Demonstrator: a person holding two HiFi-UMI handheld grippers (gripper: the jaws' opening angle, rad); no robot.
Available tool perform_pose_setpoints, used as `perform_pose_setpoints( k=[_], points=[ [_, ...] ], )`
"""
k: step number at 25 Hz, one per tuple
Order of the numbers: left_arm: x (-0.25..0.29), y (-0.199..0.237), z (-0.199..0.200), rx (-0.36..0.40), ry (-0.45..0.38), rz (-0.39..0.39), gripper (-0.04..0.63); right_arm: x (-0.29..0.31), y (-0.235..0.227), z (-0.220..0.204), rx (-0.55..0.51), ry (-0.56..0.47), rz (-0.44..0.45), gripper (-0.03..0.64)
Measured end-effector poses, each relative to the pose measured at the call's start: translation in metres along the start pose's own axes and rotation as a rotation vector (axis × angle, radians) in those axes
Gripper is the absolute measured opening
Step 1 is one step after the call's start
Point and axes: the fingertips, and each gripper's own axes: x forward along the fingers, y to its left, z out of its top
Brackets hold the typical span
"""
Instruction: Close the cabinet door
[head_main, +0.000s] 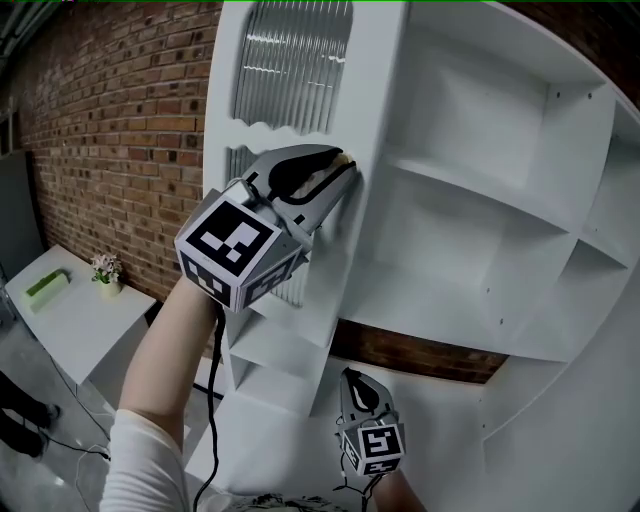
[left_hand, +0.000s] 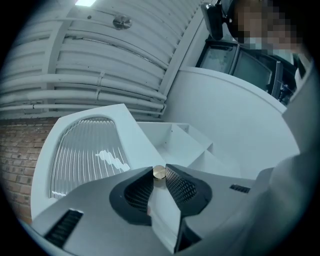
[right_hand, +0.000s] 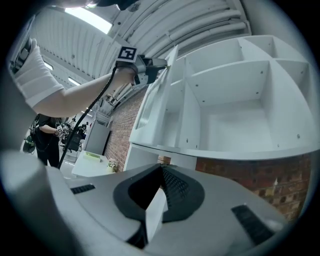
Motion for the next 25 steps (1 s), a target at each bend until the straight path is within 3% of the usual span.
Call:
perform_pose_setpoints(
  k=[12,25],
  points=[
    [0.032,0.004,-0.023,0.130,0.065,0.082,0.091,0.028,-0.018,-0.009,0.017,-0.022,0.055,0.002],
    [0.054,0.012,-0.042,0.130,0.080,0.143,0.091,0.035,-0.033,-0.029,0.046,0.012,0.064,0.002]
  ],
)
